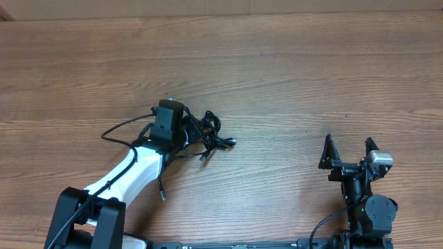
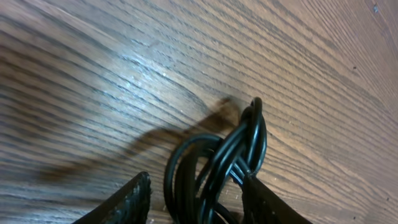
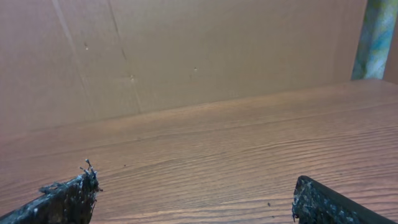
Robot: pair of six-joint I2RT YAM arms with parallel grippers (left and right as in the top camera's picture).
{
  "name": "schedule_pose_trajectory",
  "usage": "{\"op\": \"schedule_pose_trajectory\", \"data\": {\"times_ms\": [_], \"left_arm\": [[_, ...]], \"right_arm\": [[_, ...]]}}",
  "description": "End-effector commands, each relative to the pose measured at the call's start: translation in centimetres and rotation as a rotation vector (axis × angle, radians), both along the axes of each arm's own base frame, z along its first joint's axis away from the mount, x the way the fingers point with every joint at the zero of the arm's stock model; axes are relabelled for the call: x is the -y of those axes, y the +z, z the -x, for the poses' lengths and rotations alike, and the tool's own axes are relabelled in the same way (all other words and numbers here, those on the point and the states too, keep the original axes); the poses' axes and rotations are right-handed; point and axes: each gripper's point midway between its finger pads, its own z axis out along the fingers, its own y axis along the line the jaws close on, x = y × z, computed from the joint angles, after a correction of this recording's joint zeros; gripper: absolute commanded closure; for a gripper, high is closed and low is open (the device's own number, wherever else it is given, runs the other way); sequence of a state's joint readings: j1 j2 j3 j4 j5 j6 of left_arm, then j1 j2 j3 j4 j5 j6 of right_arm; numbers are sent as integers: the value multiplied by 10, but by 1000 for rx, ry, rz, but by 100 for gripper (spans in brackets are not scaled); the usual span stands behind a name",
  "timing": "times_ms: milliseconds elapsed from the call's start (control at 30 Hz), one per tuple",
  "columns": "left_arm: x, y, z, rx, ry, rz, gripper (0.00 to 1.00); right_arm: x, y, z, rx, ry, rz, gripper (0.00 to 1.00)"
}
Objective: Untangle cables
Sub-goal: 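Lower the left gripper and close it on the cable loops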
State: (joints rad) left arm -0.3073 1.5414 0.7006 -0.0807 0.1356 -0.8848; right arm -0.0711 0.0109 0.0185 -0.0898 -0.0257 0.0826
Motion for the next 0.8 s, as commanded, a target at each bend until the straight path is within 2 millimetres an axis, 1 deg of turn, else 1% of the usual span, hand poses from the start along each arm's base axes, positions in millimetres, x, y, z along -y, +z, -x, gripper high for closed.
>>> {"op": "schedule_pose_trajectory", "data": {"times_ms": [0, 167, 233, 467, 533, 767], "left_arm": [[3, 4, -6, 24, 2, -22, 51], [5, 4, -6, 31, 2, -41, 49], [5, 4, -6, 30, 0, -41, 50], [0, 3, -7, 35, 17, -63, 51], [-2, 0, -8, 31, 26, -76, 50], [0, -11, -6, -5, 50, -54, 52]], "right_arm": [[0, -2, 0, 3, 1, -7, 0], [0, -2, 0, 3, 1, -7, 0], [0, -2, 0, 3, 1, -7, 0], [0, -2, 0, 3, 1, -7, 0], [0, -2, 0, 3, 1, -7, 0], [0, -2, 0, 3, 1, -7, 0]]}}
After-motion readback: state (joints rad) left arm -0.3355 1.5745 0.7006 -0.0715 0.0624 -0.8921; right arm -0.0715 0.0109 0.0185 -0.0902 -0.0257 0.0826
